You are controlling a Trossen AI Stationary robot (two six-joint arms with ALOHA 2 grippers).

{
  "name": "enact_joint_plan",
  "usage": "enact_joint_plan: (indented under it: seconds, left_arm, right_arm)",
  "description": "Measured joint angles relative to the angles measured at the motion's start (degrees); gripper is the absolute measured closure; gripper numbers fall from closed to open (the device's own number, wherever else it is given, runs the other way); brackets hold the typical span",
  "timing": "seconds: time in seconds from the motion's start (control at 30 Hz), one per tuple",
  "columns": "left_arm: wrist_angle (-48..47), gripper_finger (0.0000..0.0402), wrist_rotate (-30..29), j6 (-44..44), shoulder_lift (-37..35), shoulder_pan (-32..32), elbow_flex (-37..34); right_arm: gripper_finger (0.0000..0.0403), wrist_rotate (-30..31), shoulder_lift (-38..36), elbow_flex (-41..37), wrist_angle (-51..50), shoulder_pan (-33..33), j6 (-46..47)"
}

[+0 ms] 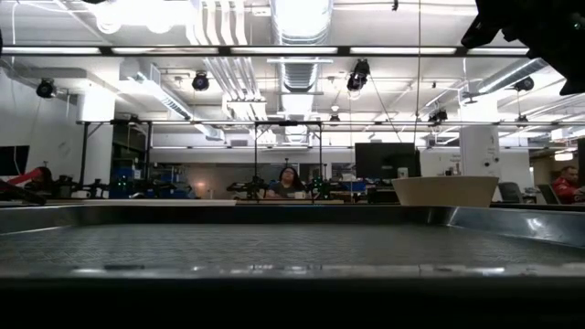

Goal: Set up tray
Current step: Put the yellow cup on the top left of the black serving tray

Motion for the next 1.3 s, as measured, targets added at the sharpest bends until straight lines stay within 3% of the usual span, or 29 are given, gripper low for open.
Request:
enact_joint_plan:
  seconds: [0.13, 0.47, 0.73, 0.93, 1.17, 1.3]
  left_arm:
    - [-10.8, 0.0251, -0.3, -7.4, 3.5, -0.5, 6.4]
    - [-48.3, 0.0251, -1.0, -30.0, 18.9, -2.6, 28.0]
    - [-65.6, 0.0251, -0.3, -44.6, 29.6, -7.7, 40.2]
    - [-70.7, 0.0251, 1.6, -56.0, 31.4, -12.1, 41.4]
    - [-70.9, 0.0251, 2.5, -67.0, 28.9, -16.6, 36.5]
    - [-70.6, 0.0251, 3.6, -69.1, 28.0, -17.6, 34.0]
  right_arm:
    - [0.0335, 0.0, 0.0, 0.0, 0.0, 0.0, 0.0]
    - [0.0335, 0.0, 0.0, 0.0, 0.0, 0.0, 0.1]
    - [0.0335, 0.0, 0.0, 0.0, 0.0, 0.0, 0.0]
    - [0.0335, 0.0, 0.0, 0.0, 0.0, 0.0, 0.1]
    - [0.0335, 0.0, 0.0, 0.0, 0.0, 0.0, 0.0]
    - [0.0335, 0.0, 0.0, 0.0, 0.0, 0.0, 0.0]
